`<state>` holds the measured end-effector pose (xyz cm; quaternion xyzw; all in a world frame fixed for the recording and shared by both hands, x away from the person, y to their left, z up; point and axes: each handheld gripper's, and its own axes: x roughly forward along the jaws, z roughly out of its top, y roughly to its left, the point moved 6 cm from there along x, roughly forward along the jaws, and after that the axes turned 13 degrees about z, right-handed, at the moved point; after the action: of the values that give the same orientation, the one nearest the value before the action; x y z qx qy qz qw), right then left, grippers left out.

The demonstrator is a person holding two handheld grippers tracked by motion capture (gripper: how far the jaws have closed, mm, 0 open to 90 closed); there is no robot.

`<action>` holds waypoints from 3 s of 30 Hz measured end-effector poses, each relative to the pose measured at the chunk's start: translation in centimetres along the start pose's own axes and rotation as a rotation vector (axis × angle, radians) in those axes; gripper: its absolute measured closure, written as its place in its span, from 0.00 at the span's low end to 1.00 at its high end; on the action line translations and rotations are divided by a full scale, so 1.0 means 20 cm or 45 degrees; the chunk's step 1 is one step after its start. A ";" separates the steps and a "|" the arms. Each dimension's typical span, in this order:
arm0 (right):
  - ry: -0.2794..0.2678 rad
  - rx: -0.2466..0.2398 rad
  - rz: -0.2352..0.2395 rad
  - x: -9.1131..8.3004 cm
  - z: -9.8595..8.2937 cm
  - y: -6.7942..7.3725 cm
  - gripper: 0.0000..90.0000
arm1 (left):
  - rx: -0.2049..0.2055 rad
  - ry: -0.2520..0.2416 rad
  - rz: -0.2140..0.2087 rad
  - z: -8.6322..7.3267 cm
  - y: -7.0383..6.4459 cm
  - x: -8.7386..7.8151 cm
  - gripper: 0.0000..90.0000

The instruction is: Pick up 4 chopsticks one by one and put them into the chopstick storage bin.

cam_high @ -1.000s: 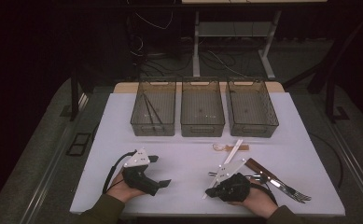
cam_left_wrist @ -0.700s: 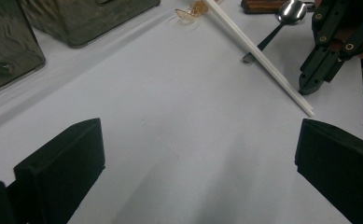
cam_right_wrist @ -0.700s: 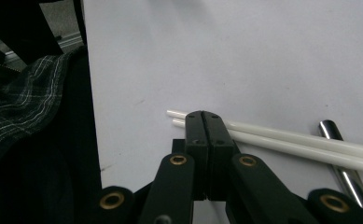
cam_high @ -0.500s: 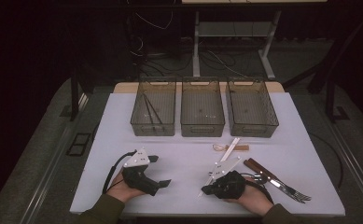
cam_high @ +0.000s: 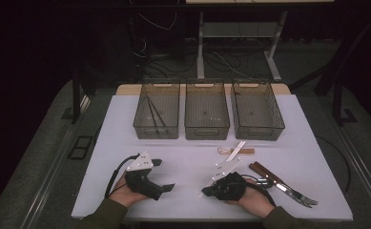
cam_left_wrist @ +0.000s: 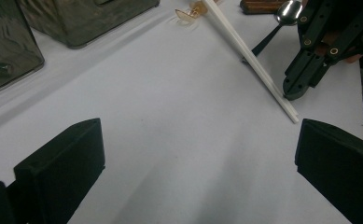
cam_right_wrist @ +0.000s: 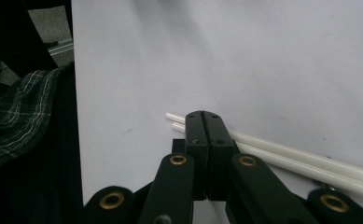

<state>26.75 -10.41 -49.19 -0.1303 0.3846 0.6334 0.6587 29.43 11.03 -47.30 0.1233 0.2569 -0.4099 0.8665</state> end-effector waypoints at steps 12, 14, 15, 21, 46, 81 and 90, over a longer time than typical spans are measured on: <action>0.001 -0.025 -0.012 0.04 0.04 -0.02 1.00 | -0.007 0.001 0.000 0.00 0.00 0.00 0.00; 0.000 -0.024 -0.009 0.04 0.05 -0.02 1.00 | -0.007 0.003 -0.001 0.00 0.00 0.00 0.00; -0.001 -0.021 -0.012 0.04 0.05 -0.02 1.00 | -0.007 0.004 -0.001 0.00 0.00 0.00 0.00; -0.006 -0.030 -0.012 0.06 0.08 -0.03 1.00 | 0.005 0.001 -0.003 0.00 0.00 0.00 0.00; -0.045 0.007 -0.017 0.11 0.17 -0.09 1.00 | 0.000 0.004 -0.002 0.00 0.00 0.00 0.00; -0.295 0.126 -0.134 -0.25 0.06 -0.11 0.40 | -0.002 0.004 0.007 0.00 0.00 0.00 0.00; -0.410 0.181 -0.306 -0.50 -0.18 -0.15 0.27 | -0.016 -0.003 0.007 0.00 0.01 0.00 0.00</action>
<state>29.26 -20.58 -45.91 -0.0253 0.2998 0.5342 0.7900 29.55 11.13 -47.24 0.1181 0.2580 -0.4062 0.8686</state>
